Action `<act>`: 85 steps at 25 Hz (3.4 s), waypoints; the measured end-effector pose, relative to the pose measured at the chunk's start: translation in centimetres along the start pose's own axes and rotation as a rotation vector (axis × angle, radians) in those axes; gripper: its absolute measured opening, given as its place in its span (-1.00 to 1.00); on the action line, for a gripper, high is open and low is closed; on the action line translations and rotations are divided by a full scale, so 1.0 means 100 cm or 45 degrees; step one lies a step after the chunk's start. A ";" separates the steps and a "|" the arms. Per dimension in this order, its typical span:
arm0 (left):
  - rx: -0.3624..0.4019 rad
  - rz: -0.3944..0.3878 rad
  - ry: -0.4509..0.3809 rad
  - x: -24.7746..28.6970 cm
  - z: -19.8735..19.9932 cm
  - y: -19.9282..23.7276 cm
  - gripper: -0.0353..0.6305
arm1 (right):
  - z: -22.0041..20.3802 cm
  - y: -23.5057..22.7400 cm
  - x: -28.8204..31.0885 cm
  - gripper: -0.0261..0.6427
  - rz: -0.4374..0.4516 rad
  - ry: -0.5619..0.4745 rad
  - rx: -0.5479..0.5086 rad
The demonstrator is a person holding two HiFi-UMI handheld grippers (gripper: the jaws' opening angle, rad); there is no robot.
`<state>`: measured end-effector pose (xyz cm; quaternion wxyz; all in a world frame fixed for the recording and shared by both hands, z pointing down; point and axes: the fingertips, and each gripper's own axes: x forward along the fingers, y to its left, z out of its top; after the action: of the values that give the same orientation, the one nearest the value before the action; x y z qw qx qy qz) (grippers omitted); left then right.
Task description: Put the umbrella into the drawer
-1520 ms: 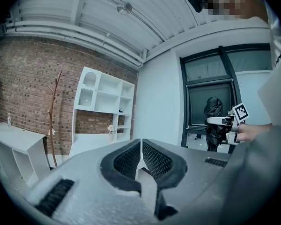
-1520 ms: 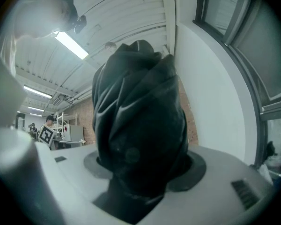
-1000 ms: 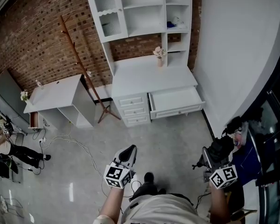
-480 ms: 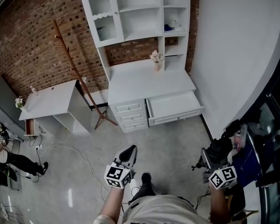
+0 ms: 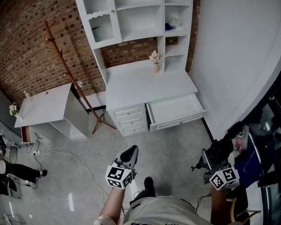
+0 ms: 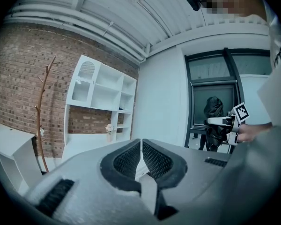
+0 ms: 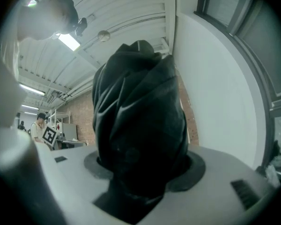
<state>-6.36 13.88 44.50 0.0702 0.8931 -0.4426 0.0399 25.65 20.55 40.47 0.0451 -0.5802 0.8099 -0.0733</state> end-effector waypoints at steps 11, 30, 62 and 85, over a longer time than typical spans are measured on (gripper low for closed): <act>-0.007 -0.066 0.010 0.041 0.008 0.067 -0.79 | 0.003 0.013 0.069 -0.11 -0.042 -0.011 0.002; -0.019 -0.149 0.006 0.084 0.013 0.132 -0.79 | 0.003 0.028 0.133 -0.11 -0.105 0.002 -0.014; -0.014 0.039 0.062 0.223 0.025 0.148 -0.79 | 0.002 -0.090 0.306 -0.12 0.190 0.083 0.069; -0.021 0.156 0.109 0.291 0.019 0.145 -0.79 | -0.034 -0.155 0.394 -0.12 0.343 0.216 0.168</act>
<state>-0.33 -17.94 47.85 0.0938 0.8612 -0.4934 0.0785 26.87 -21.43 46.98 0.0242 -0.4538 0.8747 -0.1683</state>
